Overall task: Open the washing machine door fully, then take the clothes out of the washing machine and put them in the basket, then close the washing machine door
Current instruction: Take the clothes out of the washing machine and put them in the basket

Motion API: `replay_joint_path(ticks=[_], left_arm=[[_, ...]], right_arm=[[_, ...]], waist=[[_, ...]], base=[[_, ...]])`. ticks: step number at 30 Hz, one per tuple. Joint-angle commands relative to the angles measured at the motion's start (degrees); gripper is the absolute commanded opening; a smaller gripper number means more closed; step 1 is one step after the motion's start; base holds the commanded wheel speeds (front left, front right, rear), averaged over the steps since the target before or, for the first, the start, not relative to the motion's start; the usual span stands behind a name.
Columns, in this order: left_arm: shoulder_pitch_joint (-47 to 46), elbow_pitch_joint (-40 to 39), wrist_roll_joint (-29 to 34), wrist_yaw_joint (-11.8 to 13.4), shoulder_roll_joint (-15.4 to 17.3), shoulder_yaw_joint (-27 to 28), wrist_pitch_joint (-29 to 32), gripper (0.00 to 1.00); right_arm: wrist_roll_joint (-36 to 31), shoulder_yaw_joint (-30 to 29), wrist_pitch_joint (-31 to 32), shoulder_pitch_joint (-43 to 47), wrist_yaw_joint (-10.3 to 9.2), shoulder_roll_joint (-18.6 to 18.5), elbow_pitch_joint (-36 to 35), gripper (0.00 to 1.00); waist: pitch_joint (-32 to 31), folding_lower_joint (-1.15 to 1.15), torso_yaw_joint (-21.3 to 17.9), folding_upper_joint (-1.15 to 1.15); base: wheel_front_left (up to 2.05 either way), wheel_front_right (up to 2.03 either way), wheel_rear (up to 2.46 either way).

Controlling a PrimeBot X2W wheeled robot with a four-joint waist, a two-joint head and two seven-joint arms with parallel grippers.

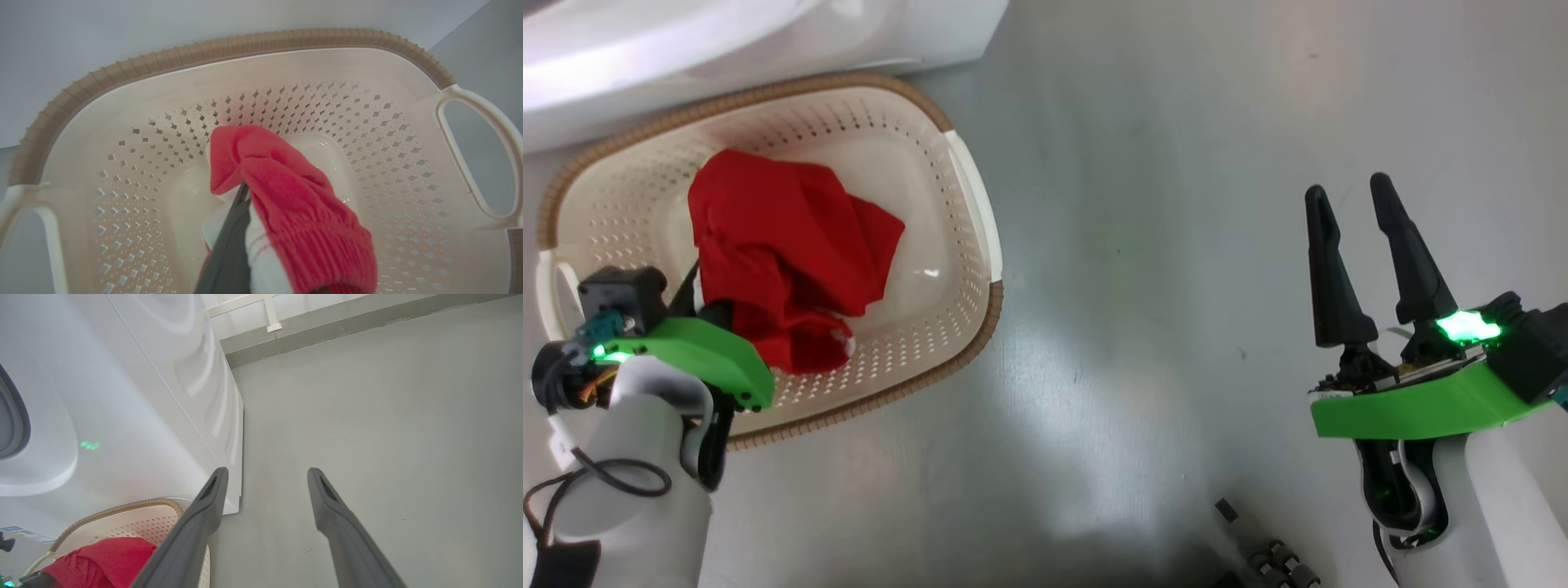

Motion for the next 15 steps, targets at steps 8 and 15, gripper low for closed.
replay_joint_path(ticks=[8,15], left_arm=[[-2.45,3.53,-3.77,-0.31,2.67,-0.67,-0.29,0.0],[-3.27,3.75,-4.73,-0.31,2.88,-1.35,-0.29,1.0]], right_arm=[[-0.65,1.43,-0.37,-0.53,0.42,-0.4,-1.85,1.0],[-0.87,1.15,-0.37,-0.73,0.42,-0.4,-1.61,1.0]], waist=[[3.18,0.0,0.42,0.0],[3.06,0.0,0.61,0.0]], base=[[0.0,0.0,0.0],[0.0,0.0,0.0]])
